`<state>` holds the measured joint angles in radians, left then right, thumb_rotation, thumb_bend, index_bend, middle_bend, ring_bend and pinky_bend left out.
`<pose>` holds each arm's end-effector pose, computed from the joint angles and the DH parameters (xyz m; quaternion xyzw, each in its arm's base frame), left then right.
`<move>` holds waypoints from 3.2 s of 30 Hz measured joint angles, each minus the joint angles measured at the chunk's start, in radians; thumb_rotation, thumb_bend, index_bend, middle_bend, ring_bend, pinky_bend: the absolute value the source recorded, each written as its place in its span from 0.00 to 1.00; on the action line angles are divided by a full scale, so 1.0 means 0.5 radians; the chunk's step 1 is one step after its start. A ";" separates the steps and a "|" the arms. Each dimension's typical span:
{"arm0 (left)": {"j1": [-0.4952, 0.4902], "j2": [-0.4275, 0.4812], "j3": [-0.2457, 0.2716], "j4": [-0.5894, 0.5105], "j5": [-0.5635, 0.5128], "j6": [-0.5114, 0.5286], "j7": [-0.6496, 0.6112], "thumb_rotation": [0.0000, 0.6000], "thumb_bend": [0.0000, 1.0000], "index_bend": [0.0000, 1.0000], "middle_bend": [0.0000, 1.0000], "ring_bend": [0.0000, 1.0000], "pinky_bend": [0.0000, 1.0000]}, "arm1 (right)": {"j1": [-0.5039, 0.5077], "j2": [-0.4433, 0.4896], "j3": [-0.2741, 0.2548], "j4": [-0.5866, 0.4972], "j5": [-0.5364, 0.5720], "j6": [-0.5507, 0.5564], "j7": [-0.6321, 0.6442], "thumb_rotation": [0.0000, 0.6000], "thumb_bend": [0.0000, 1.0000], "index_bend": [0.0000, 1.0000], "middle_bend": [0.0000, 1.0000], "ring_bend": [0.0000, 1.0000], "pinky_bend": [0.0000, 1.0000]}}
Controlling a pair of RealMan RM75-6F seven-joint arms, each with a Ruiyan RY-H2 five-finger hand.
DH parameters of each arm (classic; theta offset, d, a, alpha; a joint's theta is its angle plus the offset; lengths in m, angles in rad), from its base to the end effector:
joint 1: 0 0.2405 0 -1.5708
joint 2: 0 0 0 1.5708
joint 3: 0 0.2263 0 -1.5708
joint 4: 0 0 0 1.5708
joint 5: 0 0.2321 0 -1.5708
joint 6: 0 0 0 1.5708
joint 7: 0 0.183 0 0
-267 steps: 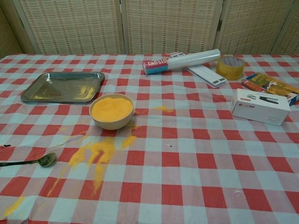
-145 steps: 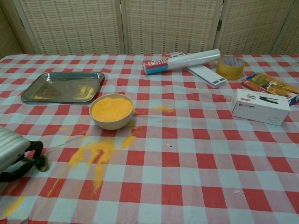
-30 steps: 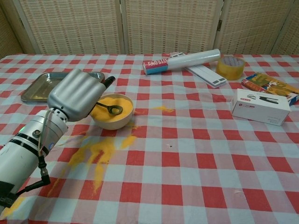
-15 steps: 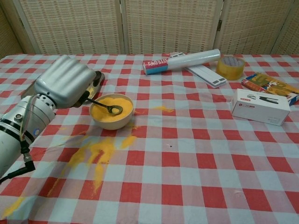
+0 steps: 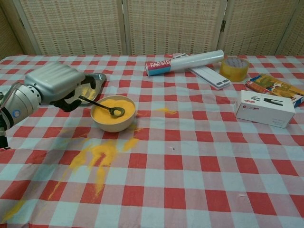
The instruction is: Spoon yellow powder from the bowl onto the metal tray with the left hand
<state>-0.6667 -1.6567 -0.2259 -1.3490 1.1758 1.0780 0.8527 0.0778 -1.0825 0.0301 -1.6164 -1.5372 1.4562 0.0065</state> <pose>-0.1313 0.3726 -0.0455 -0.7642 -0.1784 -0.2717 0.5571 -0.2955 -0.2128 0.1256 0.6171 -0.3879 0.3716 0.5750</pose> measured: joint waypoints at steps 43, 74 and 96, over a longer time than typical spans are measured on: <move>0.100 -0.062 0.270 0.245 0.312 0.341 -0.514 1.00 0.48 0.43 1.00 1.00 1.00 | -0.011 -0.008 -0.010 -0.009 -0.032 0.027 -0.030 1.00 0.12 0.00 0.00 0.00 0.00; 0.186 -0.217 0.278 0.660 0.498 0.383 -0.729 1.00 0.46 0.47 1.00 1.00 1.00 | -0.020 -0.013 -0.022 -0.011 -0.056 0.045 -0.046 1.00 0.12 0.00 0.00 0.00 0.00; 0.146 -0.208 0.223 0.536 0.496 0.324 -0.590 1.00 0.46 0.48 1.00 1.00 1.00 | -0.015 -0.016 -0.018 -0.009 -0.044 0.030 -0.053 1.00 0.12 0.00 0.00 0.00 0.00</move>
<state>-0.5939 -1.7608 -0.1145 -1.0808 1.4236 1.2399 0.5577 0.0705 -1.0903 0.0211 -1.6211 -1.5590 1.4712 -0.0202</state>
